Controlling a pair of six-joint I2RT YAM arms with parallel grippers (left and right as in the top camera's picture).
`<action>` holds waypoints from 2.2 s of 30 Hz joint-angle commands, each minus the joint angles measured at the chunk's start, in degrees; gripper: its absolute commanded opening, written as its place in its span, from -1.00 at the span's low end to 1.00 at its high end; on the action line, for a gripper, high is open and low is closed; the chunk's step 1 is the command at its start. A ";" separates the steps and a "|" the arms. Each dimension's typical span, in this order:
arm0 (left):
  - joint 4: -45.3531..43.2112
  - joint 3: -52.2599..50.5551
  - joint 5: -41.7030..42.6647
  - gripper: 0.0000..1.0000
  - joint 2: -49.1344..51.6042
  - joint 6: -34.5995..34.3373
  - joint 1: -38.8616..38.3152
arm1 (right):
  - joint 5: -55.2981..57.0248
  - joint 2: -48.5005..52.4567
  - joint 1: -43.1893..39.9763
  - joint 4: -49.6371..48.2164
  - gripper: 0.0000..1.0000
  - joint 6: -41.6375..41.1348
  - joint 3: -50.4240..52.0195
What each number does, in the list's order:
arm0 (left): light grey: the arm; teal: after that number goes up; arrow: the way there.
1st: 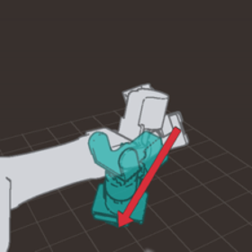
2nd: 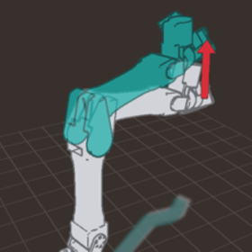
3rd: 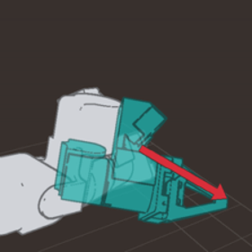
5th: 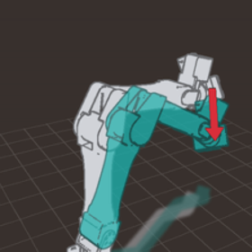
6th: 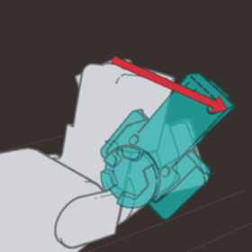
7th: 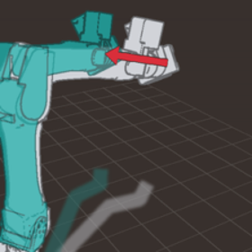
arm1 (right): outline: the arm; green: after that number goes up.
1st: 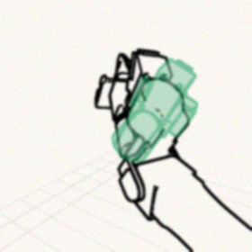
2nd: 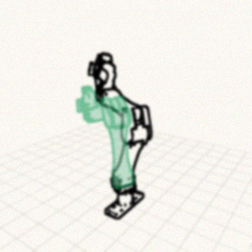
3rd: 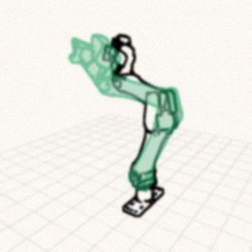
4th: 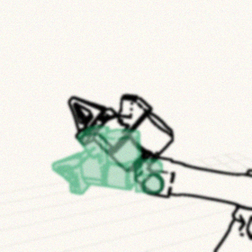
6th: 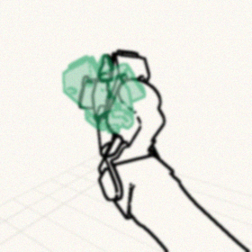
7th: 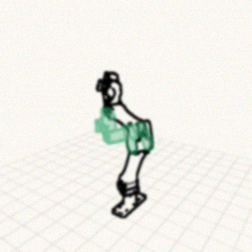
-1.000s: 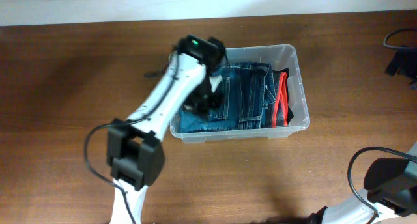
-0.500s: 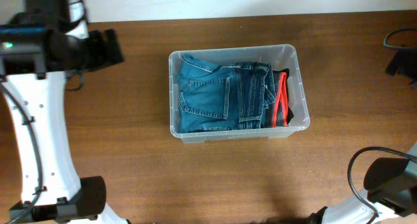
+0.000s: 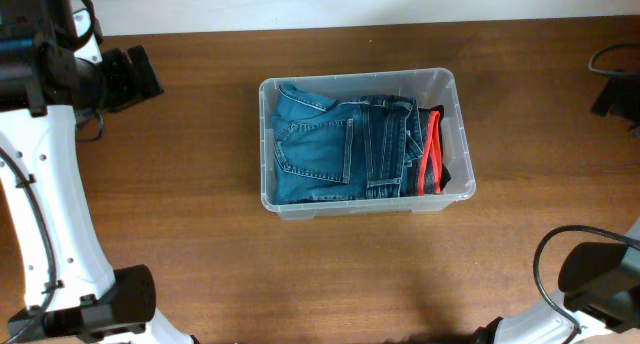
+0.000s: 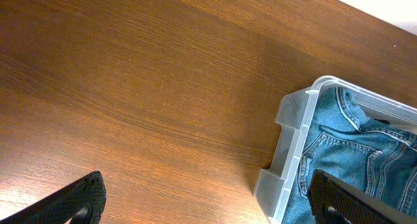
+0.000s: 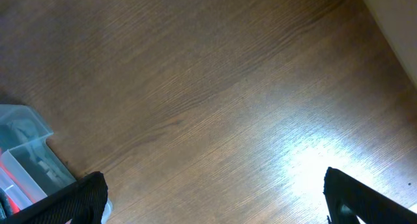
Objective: Pack container
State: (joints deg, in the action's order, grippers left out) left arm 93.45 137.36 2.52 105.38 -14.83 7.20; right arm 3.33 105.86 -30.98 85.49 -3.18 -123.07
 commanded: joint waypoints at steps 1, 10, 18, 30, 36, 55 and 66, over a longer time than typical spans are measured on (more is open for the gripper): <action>0.13 -0.39 -0.42 0.99 0.39 -0.37 0.09 | -0.11 0.04 -0.17 0.00 0.97 -0.22 0.28; 0.13 -0.39 -0.42 0.99 0.39 -0.35 0.09 | -0.11 1.16 4.72 0.00 0.97 -0.22 0.28; 0.13 -0.39 -0.44 0.99 0.39 -0.37 0.11 | -0.11 -6.71 26.62 0.00 0.98 -0.22 0.28; 0.13 -0.39 -0.42 0.99 0.39 -0.37 0.11 | -0.09 -17.57 70.99 0.00 0.97 -0.07 0.28; 0.11 -0.39 -0.42 0.99 0.39 -0.37 0.11 | 6.29 -24.00 80.32 -0.52 0.97 10.88 0.28; 0.11 -0.39 -0.42 0.99 0.39 -0.35 0.11 | -8.61 -76.39 52.61 -50.05 0.97 10.91 69.16; 0.11 -0.39 -0.42 0.99 0.39 -0.35 0.11 | -13.88 -101.29 37.18 -78.40 0.97 10.86 102.68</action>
State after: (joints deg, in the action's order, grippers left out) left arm 93.62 137.25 2.50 105.43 -14.83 7.20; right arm -8.56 7.16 8.32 13.30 7.70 -26.61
